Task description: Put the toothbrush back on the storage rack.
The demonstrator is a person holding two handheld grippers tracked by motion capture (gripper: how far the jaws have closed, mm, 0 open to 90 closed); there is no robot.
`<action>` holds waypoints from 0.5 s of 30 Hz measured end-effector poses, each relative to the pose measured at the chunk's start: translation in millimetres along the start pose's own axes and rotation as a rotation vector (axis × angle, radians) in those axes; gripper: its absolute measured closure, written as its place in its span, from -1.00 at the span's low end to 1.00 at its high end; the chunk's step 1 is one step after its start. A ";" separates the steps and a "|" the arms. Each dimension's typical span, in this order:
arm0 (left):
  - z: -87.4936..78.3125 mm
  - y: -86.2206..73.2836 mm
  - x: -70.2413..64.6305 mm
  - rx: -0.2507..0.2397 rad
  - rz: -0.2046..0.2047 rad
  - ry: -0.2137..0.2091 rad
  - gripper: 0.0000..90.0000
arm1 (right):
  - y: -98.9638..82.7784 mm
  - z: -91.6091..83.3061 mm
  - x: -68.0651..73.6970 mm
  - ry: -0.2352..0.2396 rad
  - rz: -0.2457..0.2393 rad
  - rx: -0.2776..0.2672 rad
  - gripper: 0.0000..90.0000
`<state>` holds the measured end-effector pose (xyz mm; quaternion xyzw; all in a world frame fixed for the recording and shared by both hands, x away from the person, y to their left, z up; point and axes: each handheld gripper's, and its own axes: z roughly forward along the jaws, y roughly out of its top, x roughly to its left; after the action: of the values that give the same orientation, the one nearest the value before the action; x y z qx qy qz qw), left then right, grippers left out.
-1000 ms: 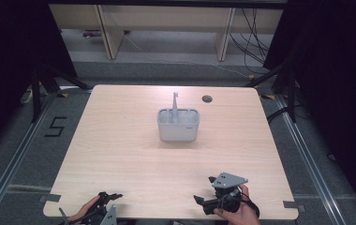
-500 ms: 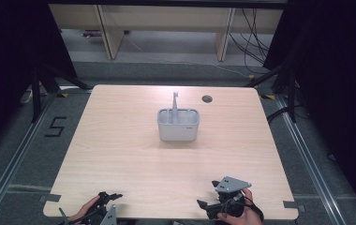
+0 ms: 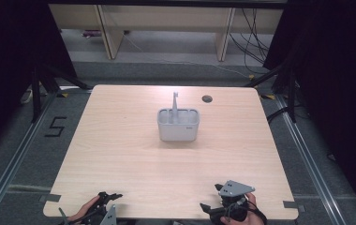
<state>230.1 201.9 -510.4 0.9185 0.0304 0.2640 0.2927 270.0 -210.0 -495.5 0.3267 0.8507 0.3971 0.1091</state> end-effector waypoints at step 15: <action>-0.1 0.1 0.1 0.000 0.002 0.000 -0.65 | -5.4 -0.3 6.8 -0.014 -0.009 0.034 -0.64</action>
<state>230.2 201.8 -510.2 0.9186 0.0294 0.2644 0.2921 262.2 -208.3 -498.8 0.3276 0.8579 0.3799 0.1112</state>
